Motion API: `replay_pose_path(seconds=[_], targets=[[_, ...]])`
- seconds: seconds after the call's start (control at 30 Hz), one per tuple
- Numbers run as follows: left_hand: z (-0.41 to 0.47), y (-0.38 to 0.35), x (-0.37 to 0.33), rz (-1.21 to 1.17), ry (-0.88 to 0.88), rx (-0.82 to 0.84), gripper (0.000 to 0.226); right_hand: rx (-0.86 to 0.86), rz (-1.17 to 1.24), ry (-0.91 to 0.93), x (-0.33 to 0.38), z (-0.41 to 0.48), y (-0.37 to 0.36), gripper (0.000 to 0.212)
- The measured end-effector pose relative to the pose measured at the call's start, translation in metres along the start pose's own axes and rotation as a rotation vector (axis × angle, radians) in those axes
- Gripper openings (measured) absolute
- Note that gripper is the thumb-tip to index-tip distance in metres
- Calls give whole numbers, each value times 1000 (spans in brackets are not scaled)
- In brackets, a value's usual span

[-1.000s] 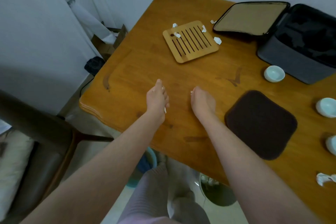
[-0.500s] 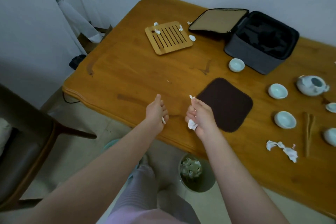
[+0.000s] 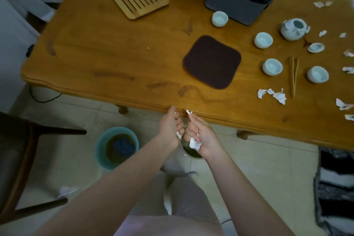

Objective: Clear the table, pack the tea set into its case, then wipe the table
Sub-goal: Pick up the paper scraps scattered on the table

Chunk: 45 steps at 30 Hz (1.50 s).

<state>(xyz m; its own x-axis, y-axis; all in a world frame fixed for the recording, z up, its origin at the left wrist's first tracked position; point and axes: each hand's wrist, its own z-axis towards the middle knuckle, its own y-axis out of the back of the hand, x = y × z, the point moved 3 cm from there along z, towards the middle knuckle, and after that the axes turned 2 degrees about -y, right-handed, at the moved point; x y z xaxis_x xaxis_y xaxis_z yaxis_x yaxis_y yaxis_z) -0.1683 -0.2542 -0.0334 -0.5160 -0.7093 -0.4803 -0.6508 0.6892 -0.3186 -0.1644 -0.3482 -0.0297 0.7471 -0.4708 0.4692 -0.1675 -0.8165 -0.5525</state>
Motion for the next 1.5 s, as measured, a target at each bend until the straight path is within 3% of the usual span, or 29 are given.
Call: replay_pose_path(seconds=[0.27, 0.5, 0.73, 0.83, 0.9, 1.0, 1.17, 1.33, 1.5], targets=[[10, 25, 93, -63, 101, -143, 37, -98, 158, -136, -53, -10, 99, 34], [74, 15, 164, -130, 212, -203, 35, -275, 265, -197, -39, 26, 191, 38], [141, -8, 212, -133, 202, -315, 37, -378, 98, -212, -39, 103, 252, 39], [172, -5, 220, -123, 198, -392, 29, -453, 13, -253, -47, 137, 278, 33], [189, -6, 224, -87, 201, -380, 19, -525, -19, -273, -49, 154, 290, 22], [205, -7, 225, -19, 243, -354, 40, -574, -65, -273, -47, 172, 300, 21], [211, -1, 225, -9, 304, -366, 31, -579, -64, -320, -47, 184, 318, 10], [217, -2, 224, 49, 327, -343, 37, -568, 8, -300, -48, 183, 316, 40], [218, -5, 222, 85, 329, -324, 35, -561, 16, -320, -49, 180, 313, 50]])
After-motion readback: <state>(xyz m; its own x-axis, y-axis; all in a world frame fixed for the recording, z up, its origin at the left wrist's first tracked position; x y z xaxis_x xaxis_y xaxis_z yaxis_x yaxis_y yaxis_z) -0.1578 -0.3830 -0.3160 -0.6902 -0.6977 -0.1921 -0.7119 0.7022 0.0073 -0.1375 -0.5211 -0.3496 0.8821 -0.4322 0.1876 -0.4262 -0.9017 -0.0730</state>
